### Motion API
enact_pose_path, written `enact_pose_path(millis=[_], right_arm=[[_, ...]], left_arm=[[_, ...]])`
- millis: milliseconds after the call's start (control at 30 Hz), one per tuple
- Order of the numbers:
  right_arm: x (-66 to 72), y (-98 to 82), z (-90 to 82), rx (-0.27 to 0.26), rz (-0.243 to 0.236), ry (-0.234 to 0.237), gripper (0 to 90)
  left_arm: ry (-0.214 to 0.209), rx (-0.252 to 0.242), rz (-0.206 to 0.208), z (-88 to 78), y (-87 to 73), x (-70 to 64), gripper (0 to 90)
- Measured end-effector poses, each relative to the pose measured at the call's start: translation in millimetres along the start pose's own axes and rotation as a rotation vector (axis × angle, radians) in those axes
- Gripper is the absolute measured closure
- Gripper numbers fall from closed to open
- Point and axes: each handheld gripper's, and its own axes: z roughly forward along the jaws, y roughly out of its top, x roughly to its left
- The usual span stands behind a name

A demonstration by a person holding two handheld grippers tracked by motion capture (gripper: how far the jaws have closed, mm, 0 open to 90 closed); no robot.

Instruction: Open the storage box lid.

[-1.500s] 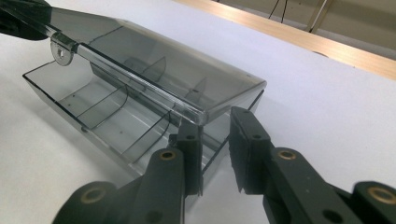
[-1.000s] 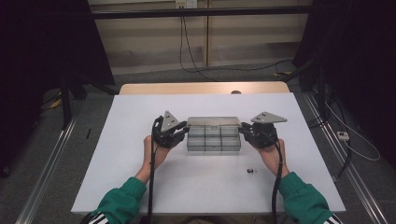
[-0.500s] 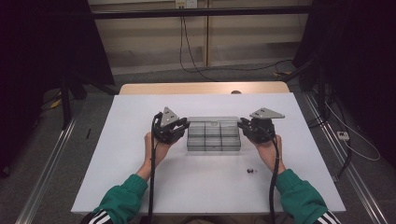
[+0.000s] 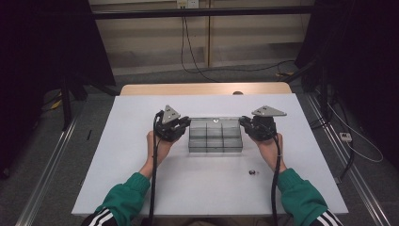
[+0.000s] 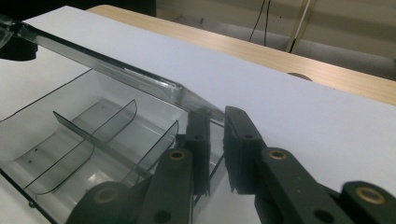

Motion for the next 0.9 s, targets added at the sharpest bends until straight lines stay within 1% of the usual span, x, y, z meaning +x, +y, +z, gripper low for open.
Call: enact_pose_path(millis=[33,267,400,433,533,667,900], right_arm=[[-0.3,0.2,0.5,-0.002,0.002,0.000,80.8],[-2.2,2.5,3.4,-0.014,0.012,-0.008,81.8],[-3.9,3.9,5.9,-0.021,0.014,-0.012,82.2],[-4.4,4.2,6.3,-0.022,0.013,-0.011,82.4],[-5.6,5.3,8.8,-0.026,0.023,-0.014,82.6],[-6.9,6.1,12.5,-0.025,0.016,-0.022,82.6],[-9.4,6.1,21.2,-0.015,0.020,-0.038,83.6]], left_arm=[[-0.002,-0.002,-0.006,0.6,0.1,0.2,81.3],[0.009,-0.009,-0.007,5.5,0.4,3.8,82.4],[0.009,-0.013,-0.020,8.8,1.1,6.2,82.8],[0.013,-0.009,-0.015,9.4,1.5,7.0,83.0],[0.023,-0.010,-0.015,13.2,1.3,8.1,83.1],[0.033,-0.001,-0.008,18.7,-0.6,9.4,83.1],[0.041,0.008,-0.025,26.6,-2.7,14.5,82.9]])
